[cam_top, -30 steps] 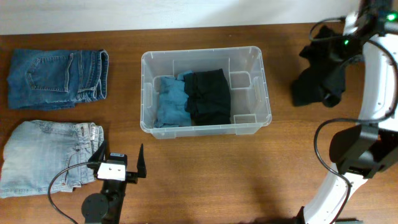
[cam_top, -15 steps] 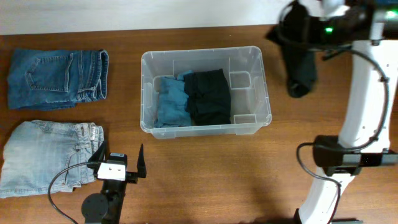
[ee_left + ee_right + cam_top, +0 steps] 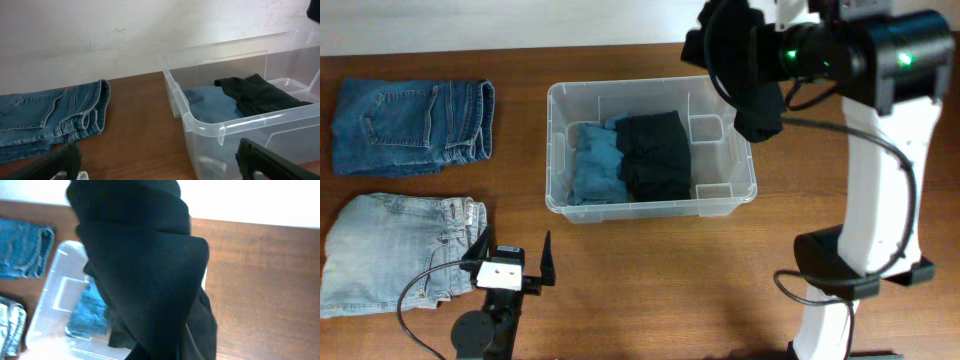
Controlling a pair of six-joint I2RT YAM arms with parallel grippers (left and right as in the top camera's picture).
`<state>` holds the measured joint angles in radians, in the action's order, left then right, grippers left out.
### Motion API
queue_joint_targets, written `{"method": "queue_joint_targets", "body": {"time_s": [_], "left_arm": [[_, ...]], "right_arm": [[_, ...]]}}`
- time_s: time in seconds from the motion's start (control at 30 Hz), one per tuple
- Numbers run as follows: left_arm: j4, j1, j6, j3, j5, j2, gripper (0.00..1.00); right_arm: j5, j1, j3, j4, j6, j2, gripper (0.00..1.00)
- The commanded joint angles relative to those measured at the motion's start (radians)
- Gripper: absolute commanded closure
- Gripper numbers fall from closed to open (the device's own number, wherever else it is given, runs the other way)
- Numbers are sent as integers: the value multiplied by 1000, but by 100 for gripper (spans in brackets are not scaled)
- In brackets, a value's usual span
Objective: Pack container
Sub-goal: 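Lift the black garment and carry it left over the container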
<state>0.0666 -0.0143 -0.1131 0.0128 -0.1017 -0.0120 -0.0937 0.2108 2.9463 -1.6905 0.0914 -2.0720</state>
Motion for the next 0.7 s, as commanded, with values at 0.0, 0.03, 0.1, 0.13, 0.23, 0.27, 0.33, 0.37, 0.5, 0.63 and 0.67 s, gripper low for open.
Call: {"method": "queue_joint_targets", "body": {"time_s": [0.0,0.03,0.1,0.13,0.23,0.27,0.33,0.37,0.5,0.63,0.67], "left_arm": [[2,5,-16,-4,-7,5,0],[2,5,-16,-4,-7,5,1],[2,5,-16,-4,-7,5,1],[2,5,-16,-4,-7,5,1],[2,5,-16,-4,-7,5,1],[2,5,-16,-4,-7,5,0],[3,5,-16,-4,-7,5,1],[2,5,-16,-4,-7,5,1],[2,5,-16,-4,-7,5,1],[2,5,-16,-4,-7,5,1],[2,5,-16,-4,-8,5,1]], "right_arm": [[8,37,44,11,47,79,96],[8,48,44,12,59,82,96],[8,87,44,21,83,83,96],[8,101,41,27,91,82,96],[11,140,36,55,130,82,96],[16,154,36,68,141,82,96],[24,173,36,89,169,79,96],[25,182,36,101,185,76,96],[21,196,36,129,253,48,96],[-17,196,36,135,290,-7,96],[-39,196,36,136,293,-23,96]]}}
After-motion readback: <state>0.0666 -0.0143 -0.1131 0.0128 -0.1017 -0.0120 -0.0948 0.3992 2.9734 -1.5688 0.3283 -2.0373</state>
